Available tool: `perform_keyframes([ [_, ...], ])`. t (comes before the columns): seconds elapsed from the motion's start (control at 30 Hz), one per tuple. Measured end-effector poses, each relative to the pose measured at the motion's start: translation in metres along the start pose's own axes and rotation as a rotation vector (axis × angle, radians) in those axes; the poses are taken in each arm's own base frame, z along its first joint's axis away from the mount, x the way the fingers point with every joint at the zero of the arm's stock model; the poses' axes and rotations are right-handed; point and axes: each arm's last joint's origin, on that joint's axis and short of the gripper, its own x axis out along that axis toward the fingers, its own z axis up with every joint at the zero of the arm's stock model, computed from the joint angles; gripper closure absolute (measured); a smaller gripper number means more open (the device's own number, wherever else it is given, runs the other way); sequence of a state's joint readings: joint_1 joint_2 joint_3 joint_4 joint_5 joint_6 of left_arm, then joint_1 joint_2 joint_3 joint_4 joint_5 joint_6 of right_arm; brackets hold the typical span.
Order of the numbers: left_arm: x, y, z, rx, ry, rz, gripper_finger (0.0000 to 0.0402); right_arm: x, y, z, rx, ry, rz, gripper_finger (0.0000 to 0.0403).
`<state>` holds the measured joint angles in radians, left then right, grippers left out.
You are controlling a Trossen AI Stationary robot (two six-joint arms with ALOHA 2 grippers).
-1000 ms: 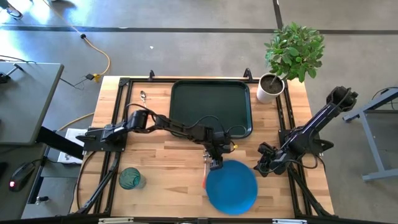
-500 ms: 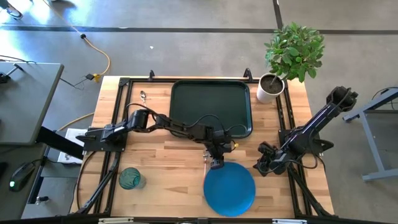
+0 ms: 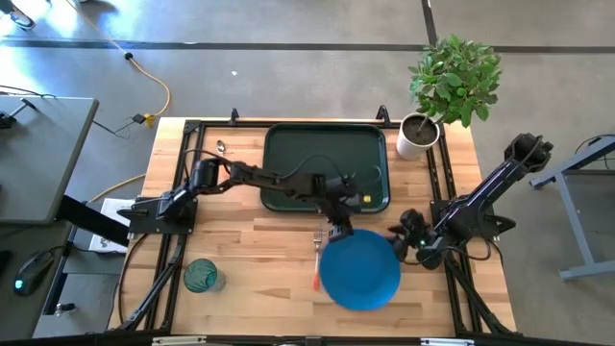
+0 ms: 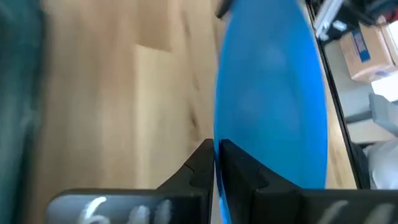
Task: Pick and place plate/cup/fork/spoon on tray
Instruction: Put the blue plate on the center of the green tray
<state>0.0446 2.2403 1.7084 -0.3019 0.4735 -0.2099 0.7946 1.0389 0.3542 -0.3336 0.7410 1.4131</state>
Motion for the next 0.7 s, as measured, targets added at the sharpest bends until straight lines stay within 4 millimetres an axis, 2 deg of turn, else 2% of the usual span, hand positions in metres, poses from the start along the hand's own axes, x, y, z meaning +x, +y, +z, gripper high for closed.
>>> perform_keyframes([
  [0.23,-0.043,0.028,0.018,-0.023,-0.072,0.012,0.0397,-0.005,0.011,0.015,-0.095,-0.35,0.015,0.0177],
  [0.4,-0.07,0.051,0.026,-0.036,-0.122,0.054,0.0397,-0.012,0.007,0.024,-0.12,-0.553,-0.066,0.0177],
  [0.57,-0.091,0.076,0.025,-0.087,-0.12,0.116,0.0399,-0.014,0.003,0.026,-0.096,-0.585,-0.083,0.0177],
  [0.7,-0.115,0.107,0.025,-0.152,-0.159,0.216,0.04,-0.013,0.003,0.025,-0.069,-0.539,-0.06,0.0177],
])
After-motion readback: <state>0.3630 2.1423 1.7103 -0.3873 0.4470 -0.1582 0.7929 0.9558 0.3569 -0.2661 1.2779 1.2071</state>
